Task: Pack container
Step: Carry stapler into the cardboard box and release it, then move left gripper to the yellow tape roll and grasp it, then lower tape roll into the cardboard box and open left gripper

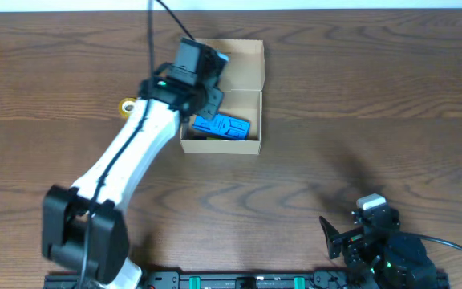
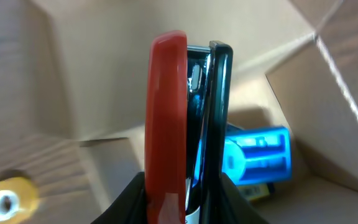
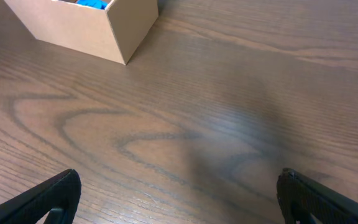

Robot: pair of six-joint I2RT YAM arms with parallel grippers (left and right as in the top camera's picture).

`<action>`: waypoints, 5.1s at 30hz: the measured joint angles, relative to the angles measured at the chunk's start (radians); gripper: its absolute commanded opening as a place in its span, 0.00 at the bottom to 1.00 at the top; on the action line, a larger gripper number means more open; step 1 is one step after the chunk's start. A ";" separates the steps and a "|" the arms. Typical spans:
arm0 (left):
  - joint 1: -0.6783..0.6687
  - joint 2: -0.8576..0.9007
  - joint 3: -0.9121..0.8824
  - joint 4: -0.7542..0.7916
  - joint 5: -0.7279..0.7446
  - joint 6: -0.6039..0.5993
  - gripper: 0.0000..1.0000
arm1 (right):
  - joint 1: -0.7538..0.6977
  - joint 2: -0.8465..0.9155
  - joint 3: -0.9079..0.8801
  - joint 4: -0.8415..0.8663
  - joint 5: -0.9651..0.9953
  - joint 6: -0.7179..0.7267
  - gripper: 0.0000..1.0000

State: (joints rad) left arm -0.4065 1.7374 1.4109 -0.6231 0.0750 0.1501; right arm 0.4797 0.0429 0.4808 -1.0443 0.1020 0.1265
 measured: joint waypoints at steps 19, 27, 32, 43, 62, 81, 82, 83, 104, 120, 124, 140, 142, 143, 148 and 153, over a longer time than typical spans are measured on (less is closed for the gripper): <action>-0.082 0.113 0.000 -0.071 0.000 0.091 0.27 | 0.000 0.000 0.000 0.000 0.000 0.000 0.99; -0.082 0.126 0.000 -0.074 0.000 0.102 0.59 | 0.000 0.000 0.000 0.000 0.000 0.000 0.99; -0.082 0.126 0.003 -0.074 0.000 0.105 0.61 | 0.000 0.000 0.000 0.000 0.000 0.000 0.99; -0.021 0.046 0.115 -0.080 0.002 0.051 0.61 | 0.000 0.000 0.000 0.000 0.000 0.000 0.99; 0.515 -0.116 -0.126 -0.067 0.048 -0.634 0.95 | 0.000 0.000 0.000 0.000 0.000 0.000 0.99; 0.528 0.190 -0.118 -0.028 -0.053 -1.142 1.00 | 0.000 0.000 0.000 0.000 0.000 0.000 0.99; 0.528 0.204 -0.105 -0.028 -0.053 -1.148 1.00 | 0.000 0.000 0.000 0.000 0.000 0.000 0.99; 0.528 0.219 -0.088 -0.027 -0.053 -1.150 1.00 | 0.000 0.000 0.000 0.000 0.000 0.000 0.99; 0.528 0.285 0.009 -0.062 -0.052 -1.178 0.89 | 0.000 0.000 0.000 0.000 0.000 0.000 0.99; 0.528 0.346 0.021 -0.068 -0.030 -1.183 0.27 | 0.000 0.000 0.000 0.000 0.000 0.000 0.99; 0.528 0.345 0.021 -0.069 -0.026 -1.172 0.18 | 0.000 0.000 0.000 0.000 0.000 0.000 0.99; 0.339 0.023 0.039 -0.069 -0.030 -0.853 0.09 | 0.000 0.000 0.000 0.000 0.000 0.000 0.99; 0.274 0.012 0.048 -0.076 -0.027 -0.799 0.09 | 0.000 0.000 0.000 0.000 0.000 0.000 0.99; 0.243 0.011 0.050 -0.077 -0.026 -0.776 0.09 | 0.000 0.000 0.000 0.000 0.000 0.000 0.99; 0.109 0.011 0.050 -0.095 -0.023 -0.697 0.09 | 0.000 0.000 0.000 0.000 0.000 0.000 0.99; 0.043 0.012 0.050 -0.132 -0.023 -0.669 0.09 | 0.000 0.000 0.000 0.000 0.000 0.000 0.99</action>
State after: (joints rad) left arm -0.3634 1.7496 1.4612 -0.7555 0.0525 -0.5186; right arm 0.4797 0.0429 0.4808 -1.0443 0.1020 0.1265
